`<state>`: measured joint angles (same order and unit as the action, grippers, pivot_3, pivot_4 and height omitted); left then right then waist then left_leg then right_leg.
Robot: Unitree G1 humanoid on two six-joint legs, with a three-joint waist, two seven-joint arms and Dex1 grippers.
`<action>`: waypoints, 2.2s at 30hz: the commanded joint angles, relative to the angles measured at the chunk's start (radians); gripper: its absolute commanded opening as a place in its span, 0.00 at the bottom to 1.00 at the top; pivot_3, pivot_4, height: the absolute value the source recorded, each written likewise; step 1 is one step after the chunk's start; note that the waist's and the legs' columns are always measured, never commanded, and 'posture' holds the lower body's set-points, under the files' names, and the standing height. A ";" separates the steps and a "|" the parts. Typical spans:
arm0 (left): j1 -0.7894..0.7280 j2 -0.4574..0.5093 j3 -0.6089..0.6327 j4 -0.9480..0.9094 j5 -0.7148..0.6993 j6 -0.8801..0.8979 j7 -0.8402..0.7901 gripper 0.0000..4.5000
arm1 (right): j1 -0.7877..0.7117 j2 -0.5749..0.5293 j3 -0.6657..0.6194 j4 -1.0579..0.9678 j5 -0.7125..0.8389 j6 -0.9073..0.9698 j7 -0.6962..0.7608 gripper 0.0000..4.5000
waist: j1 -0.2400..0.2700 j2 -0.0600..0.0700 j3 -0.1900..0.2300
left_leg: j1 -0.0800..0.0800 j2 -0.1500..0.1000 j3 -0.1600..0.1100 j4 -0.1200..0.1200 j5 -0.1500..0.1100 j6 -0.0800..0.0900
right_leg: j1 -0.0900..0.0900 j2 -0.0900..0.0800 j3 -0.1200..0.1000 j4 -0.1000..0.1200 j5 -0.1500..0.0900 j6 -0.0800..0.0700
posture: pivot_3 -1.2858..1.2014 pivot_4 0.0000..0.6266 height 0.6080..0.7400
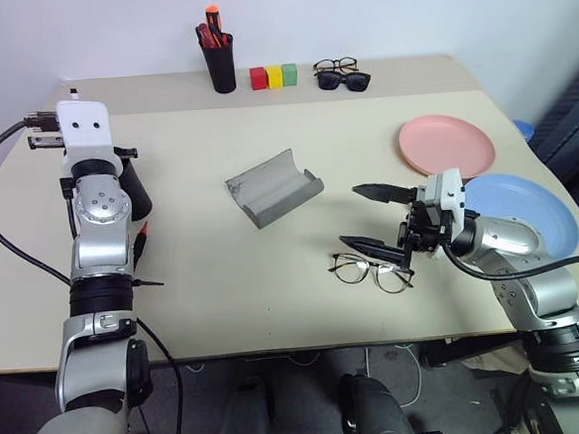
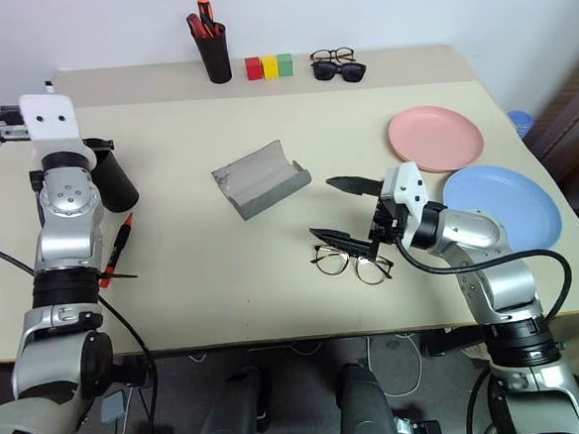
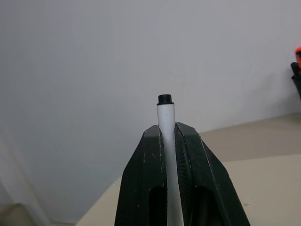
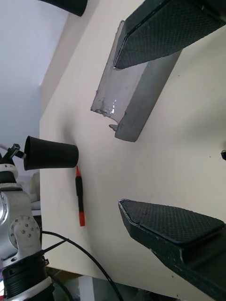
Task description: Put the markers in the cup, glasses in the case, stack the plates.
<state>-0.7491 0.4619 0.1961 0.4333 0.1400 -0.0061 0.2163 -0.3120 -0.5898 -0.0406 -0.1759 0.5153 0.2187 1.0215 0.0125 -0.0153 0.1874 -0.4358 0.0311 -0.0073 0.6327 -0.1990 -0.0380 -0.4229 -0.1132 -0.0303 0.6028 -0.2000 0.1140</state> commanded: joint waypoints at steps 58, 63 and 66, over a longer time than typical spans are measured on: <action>0.140 0.303 -0.095 -0.322 -0.431 1.370 -0.535 0.01 | 0.018 0.006 -0.019 -0.009 -0.009 -0.036 -0.009 1.00 | -0.026 -0.003 0.002 | 0.009 0.001 0.000 -0.003 0.000 0.000 | 0.000 0.000 0.002 0.011 -0.006 -0.004 | 0.52 0.24 1.00; 0.218 0.309 -0.099 -0.531 -0.477 1.254 -0.612 0.01 | 0.014 0.006 -0.016 -0.015 -0.010 -0.028 -0.014 1.00 | -0.026 -0.003 0.002 | 0.009 0.001 0.001 -0.003 0.000 0.000 | 0.000 0.000 0.002 0.010 -0.006 -0.004 | 0.52 0.24 1.00; 0.288 0.310 -0.115 -0.807 -0.538 1.139 -0.710 0.01 | 0.013 0.007 -0.012 -0.025 -0.011 -0.020 -0.022 1.00 | -0.020 -0.004 0.003 | 0.008 0.001 0.001 -0.003 0.000 0.000 | 0.000 0.000 0.002 0.010 -0.006 -0.004 | 0.52 0.24 1.00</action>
<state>-0.4532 0.7650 0.0866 -0.2080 -0.3600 1.2114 -0.4387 -0.2924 -0.5764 -0.0347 -0.1623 0.5018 0.2039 1.0059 -0.0077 -0.0194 0.1901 -0.4290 0.0319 -0.0068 0.6303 -0.1993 -0.0386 -0.4233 -0.1140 -0.0280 0.6121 -0.2065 0.1094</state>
